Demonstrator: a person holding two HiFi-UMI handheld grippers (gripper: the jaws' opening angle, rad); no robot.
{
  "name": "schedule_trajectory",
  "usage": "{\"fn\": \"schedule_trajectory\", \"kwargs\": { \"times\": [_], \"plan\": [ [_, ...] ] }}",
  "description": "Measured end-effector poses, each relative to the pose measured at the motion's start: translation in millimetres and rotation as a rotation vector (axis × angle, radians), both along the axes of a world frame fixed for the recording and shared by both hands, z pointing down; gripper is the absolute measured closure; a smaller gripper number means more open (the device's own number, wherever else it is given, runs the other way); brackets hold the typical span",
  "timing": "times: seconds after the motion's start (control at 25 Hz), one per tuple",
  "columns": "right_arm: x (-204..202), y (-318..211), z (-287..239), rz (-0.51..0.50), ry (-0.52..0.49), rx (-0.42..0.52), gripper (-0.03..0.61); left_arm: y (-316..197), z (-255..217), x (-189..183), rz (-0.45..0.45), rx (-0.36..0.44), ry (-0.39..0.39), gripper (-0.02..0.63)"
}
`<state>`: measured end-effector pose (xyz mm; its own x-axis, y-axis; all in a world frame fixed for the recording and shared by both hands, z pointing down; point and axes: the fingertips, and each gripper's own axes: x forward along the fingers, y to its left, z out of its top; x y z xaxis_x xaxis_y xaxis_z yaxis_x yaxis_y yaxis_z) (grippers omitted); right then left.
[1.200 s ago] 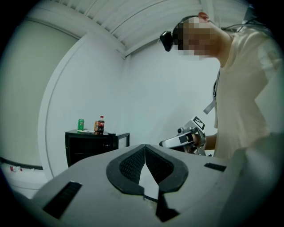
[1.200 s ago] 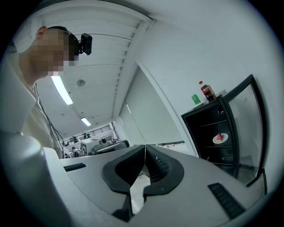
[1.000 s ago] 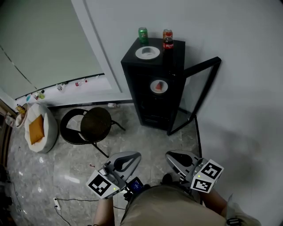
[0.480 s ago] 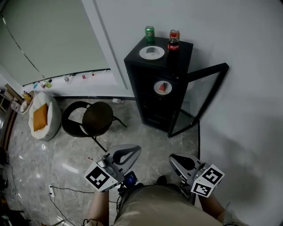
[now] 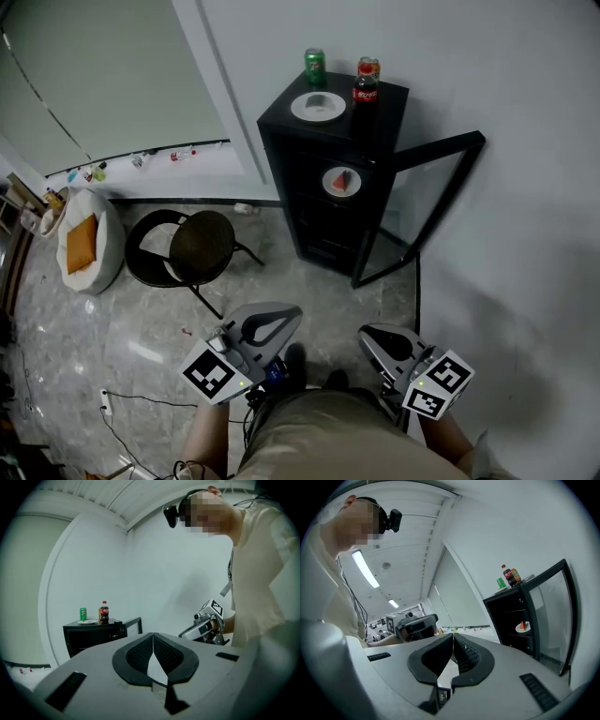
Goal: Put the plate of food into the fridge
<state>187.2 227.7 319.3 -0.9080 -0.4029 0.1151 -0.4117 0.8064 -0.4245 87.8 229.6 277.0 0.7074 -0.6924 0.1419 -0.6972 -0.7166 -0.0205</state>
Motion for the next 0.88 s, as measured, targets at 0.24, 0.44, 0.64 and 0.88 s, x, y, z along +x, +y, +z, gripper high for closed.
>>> {"fn": "schedule_trajectory", "kwargs": {
  "times": [0.24,0.44,0.64,0.88],
  "plan": [
    [-0.5,-7.2,4.2,0.061,0.043,-0.001,0.558,-16.0,1.7,-11.2,0.023,0.016,0.021,0.603],
    [-23.5,-17.6,4.0,0.077,0.078,0.004,0.558,-23.1,3.6,-24.0,0.071,0.017,0.042,0.603],
    [-61.4,-29.5,-1.2,0.070,0.092,0.009,0.558,-37.9,6.0,-57.1,0.068,0.014,0.083,0.603],
    [-101.0,-47.0,-5.8,0.094,0.129,0.028,0.558,-54.8,4.2,-103.9,0.068,0.032,0.119,0.603]
  ]
}}
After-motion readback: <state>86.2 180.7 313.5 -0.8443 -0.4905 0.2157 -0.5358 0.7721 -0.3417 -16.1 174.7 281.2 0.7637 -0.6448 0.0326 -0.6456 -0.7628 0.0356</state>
